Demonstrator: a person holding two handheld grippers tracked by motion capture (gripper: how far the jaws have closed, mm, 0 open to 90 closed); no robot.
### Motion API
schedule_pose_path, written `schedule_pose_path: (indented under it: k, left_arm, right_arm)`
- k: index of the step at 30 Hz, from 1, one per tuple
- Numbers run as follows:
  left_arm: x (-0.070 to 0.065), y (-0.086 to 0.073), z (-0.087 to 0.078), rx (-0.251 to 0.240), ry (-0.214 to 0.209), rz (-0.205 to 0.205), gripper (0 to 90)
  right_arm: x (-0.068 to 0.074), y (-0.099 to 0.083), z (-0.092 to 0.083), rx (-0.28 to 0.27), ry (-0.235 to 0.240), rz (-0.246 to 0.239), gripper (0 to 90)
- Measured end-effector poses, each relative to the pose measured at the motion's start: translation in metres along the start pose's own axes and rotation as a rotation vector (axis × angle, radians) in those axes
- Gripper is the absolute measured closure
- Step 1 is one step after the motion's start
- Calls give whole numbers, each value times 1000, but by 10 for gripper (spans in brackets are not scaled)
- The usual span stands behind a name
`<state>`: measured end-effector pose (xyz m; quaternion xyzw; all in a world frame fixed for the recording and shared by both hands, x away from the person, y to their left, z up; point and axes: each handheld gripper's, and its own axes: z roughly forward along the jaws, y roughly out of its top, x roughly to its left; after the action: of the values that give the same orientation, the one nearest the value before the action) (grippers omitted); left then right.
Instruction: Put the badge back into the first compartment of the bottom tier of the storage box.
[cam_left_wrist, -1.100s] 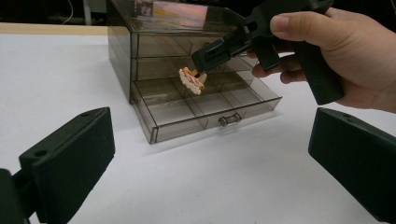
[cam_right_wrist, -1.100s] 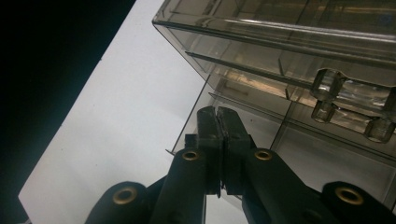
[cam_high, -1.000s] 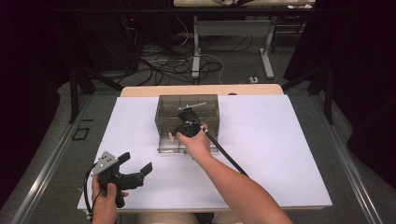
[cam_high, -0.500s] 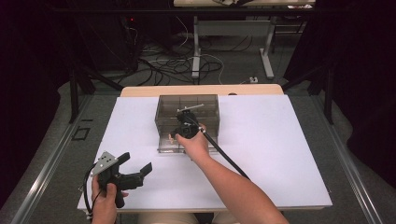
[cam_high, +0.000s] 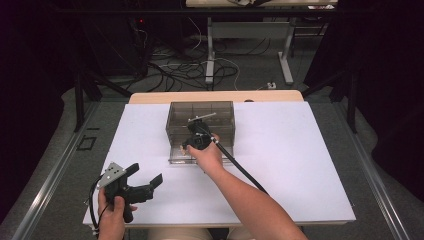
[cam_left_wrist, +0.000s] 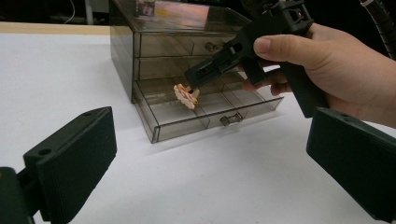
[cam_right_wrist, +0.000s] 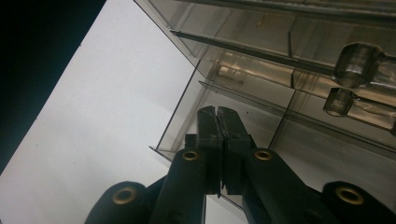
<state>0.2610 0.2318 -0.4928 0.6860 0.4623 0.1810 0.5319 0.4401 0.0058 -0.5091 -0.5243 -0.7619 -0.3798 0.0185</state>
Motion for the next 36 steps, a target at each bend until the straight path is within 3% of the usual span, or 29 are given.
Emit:
schedule_pose_path:
  k: [11, 16, 23, 36]
  left_arm:
    - [1, 0, 1, 1, 1, -1, 20]
    - [2, 0, 2, 3, 3, -2, 20]
    - [2, 0, 2, 5, 8, -4, 19]
    - [2, 0, 3, 5, 8, -6, 20]
  right_arm:
    - [1, 0, 0, 3, 18, 11, 865]
    - [0, 2, 0, -9, 31, -6, 830]
    - [1, 2, -3, -1, 38, -8, 752]
    - [8, -1, -10, -49, 19, -45, 571]
